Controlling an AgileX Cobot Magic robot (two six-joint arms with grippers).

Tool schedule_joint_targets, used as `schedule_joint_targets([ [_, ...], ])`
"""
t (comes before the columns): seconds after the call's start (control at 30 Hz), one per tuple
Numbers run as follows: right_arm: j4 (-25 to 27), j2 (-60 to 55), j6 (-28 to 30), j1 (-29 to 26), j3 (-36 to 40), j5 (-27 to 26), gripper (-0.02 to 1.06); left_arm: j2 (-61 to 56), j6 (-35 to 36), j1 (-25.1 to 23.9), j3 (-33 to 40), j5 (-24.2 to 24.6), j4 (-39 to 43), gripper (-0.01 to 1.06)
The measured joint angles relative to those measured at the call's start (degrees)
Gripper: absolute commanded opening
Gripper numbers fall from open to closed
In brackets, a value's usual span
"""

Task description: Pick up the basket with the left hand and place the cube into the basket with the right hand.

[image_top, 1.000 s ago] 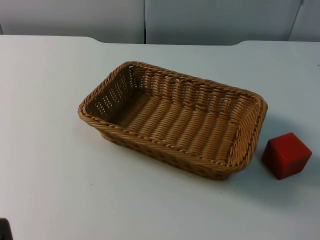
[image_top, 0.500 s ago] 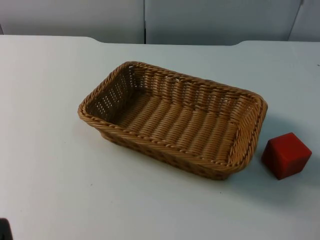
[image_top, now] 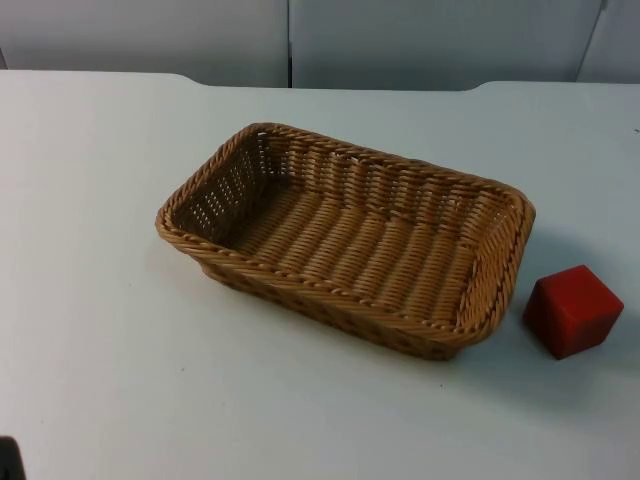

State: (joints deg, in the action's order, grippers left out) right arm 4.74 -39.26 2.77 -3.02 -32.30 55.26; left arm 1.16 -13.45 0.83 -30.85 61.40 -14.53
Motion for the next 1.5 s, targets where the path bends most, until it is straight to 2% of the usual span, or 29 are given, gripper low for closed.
schedule_joint_targets([
  [0.17, 1.5, 0.0, 0.0, 0.0, 0.0, 0.2, 0.0, 9.5, 0.0, 0.0, -2.3, -0.1, -3.6, 0.0],
  [0.4, 2.7, 0.0, 0.0, 0.0, 0.0, -1.7, 0.0, 31.3, -5.2, 0.0, -7.4, 0.4, -10.8, 0.0],
  [0.6, 3.1, 0.0, 0.0, 0.0, 0.0, -2.9, 0.0, 42.9, -7.6, 0.0, -9.8, 0.6, -11.9, 0.0],
  [0.77, 7.3, 0.0, 0.0, 0.0, 0.0, -2.8, 0.0, 52.3, -9.2, 0.0, -10.7, 0.7, -12.1, 0.02],
  [0.83, 7.9, 0.0, 0.1, 0.0, 0.0, -2.8, 0.0, 56.6, -10.1, 0.0, -10.7, -0.2, -12.1, 0.1],
  [0.9, 8.1, 0.0, 0.1, 0.0, 0.0, -2.8, 0.0, 58.2, -10.6, 0.0, -10.7, -1.4, -12.2, 0.24],
  [0.93, 8.2, 0.0, 0.1, 0.0, 0.0, -2.7, 0.0, 60.8, -11.9, 0.0, -11.0, -3.4, -12.2, 0.24],
  [1.03, 8.8, 0.0, 0.1, 0.0, 0.0, -2.7, 0.0, 65.1, -13.5, 0.0, -13.9, -7.8, -12.2, 0.56],
  [1.07, 8.8, 0.0, 0.1, 0.0, 0.0, -2.7, 0.0, 65.1, -13.5, 0.0, -13.9, -7.8, -12.2, 0.63],
  [1.1, 9.3, 0.0, 0.1, 0.0, 0.0, -2.7, 0.0, 66.4, -13.8, 0.0, -15.5, -9.1, -12.2, 0.63],
  [1.13, 9.9, 0.0, 0.1, 0.0, 0.0, -2.7, 0.0, 67.6, -13.9, 0.0, -17.0, -10.6, -12.2, 0.69],
  [1.23, 11.8, 0.0, 0.1, 0.0, 0.0, -2.7, 0.0, 71.1, -14.4, 0.0, -22.0, -15.9, -12.2, 0.69],
  [1.27, 11.8, 0.0, 0.1, 0.0, 0.0, -2.7, 0.0, 71.1, -14.4, 0.0, -22.0, -15.9, -12.2, 0.69],
  [1.37, 12.9, 0.0, 0.1, 0.0, 0.0, -2.7, 0.0, 75.4, -15.3, 0.0, -26.6, -20.1, -12.9, 0.69],
  [1.5, 13.0, 0.0, 0.0, 0.0, 0.0, -2.7, 0.0, 81.6, -17.4, 1.8, -30.8, -21.2, -13.5, 0.69],
])
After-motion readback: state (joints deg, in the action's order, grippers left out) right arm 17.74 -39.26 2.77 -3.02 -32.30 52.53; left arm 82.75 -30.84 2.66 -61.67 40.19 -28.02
